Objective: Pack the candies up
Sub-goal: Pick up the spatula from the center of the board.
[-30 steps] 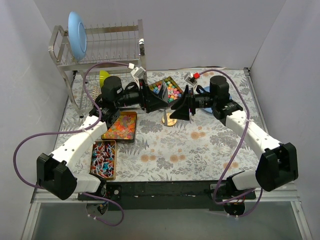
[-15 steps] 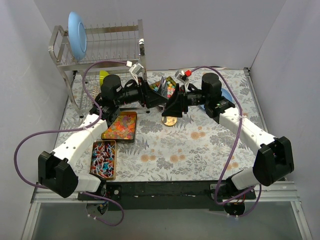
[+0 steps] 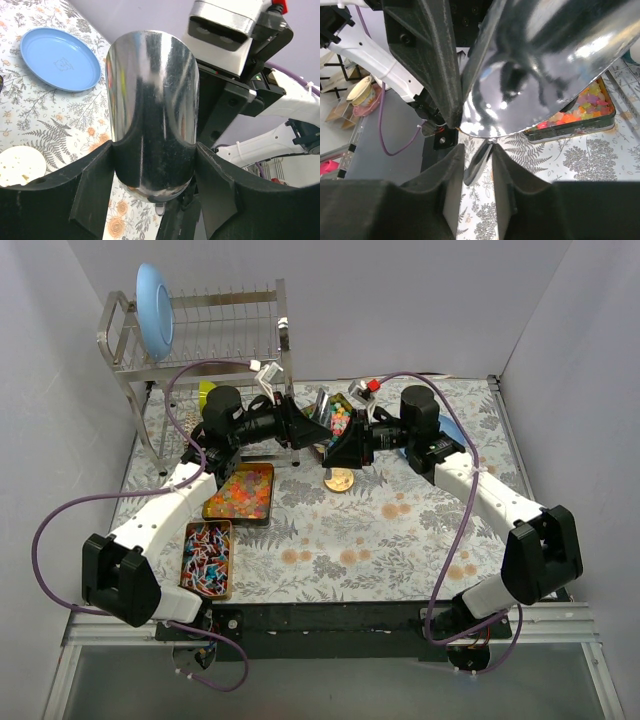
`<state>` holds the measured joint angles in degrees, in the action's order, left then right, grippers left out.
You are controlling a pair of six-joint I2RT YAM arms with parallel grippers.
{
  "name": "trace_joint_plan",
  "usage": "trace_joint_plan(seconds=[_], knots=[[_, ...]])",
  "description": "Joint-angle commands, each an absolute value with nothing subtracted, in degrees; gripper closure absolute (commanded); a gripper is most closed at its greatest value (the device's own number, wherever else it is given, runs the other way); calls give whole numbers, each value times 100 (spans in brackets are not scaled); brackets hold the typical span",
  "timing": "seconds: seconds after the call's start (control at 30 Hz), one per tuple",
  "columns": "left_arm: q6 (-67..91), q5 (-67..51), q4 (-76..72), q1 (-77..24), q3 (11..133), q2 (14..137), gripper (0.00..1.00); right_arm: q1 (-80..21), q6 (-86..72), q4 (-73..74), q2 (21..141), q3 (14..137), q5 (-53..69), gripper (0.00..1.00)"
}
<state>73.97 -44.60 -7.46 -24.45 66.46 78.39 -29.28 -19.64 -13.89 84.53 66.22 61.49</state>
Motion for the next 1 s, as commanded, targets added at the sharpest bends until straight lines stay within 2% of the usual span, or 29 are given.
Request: trace_joint_plan(seconds=[0.0, 0.1, 0.13, 0.17, 0.2, 0.27, 0.3, 0.37, 0.4, 0.43, 0.53, 0.7, 0.83, 0.97], knots=[[7383, -4412, -844, -2391, 6899, 7840, 100, -2944, -2127, -1819, 8622, 6899, 6293, 78], [7339, -4395, -809, -2373, 6926, 7866, 100, -2918, -2040, -1706, 8657, 6961, 6249, 98], [7269, -4325, -782, -2364, 6952, 7858, 100, -2901, -1978, -1635, 8640, 6987, 6240, 99], [7121, -4202, -600, -2364, 6961, 7840, 62, -2831, -1917, -1539, 8605, 7013, 6240, 99], [7058, -4010, -467, -2364, 6987, 7831, 41, -2769, -1733, -1260, 8578, 7048, 6223, 99], [6570, -3980, -73, -2347, 7136, 7813, 20, -2446, -1496, -872, 8420, 7101, 6153, 99], [6357, -4051, -36, -2329, 7189, 7796, 17, -2304, -1311, -226, 8385, 7154, 6100, 99], [6031, -4096, 481, -2320, 7286, 7717, 15, -1962, -40, 900, 8324, 7608, 5820, 99], [5812, -4087, 614, -2312, 7321, 7682, 15, -1916, 574, 1636, 8349, 7864, 5314, 99], [5714, -4052, 754, -2303, 7356, 7664, 14, -1907, 1807, 2792, 8411, 8084, 5030, 99], [5546, -3806, 1256, -2224, 7532, 7603, 12, -1907, 2932, 4056, 8403, 8463, 4177, 99], [5739, -3743, 1556, -2013, 7751, 7549, 13, -2083, 3989, 4543, 8297, 8411, 2746, 99], [6063, -4461, 1407, -2021, 8058, 7804, 35, -2399, 4140, 4597, 8288, 8332, 1926, 99], [6468, -4606, 1100, -2021, 8139, 8129, 36, -2793, 4271, 4500, 8218, 8139, 1407, 99]])
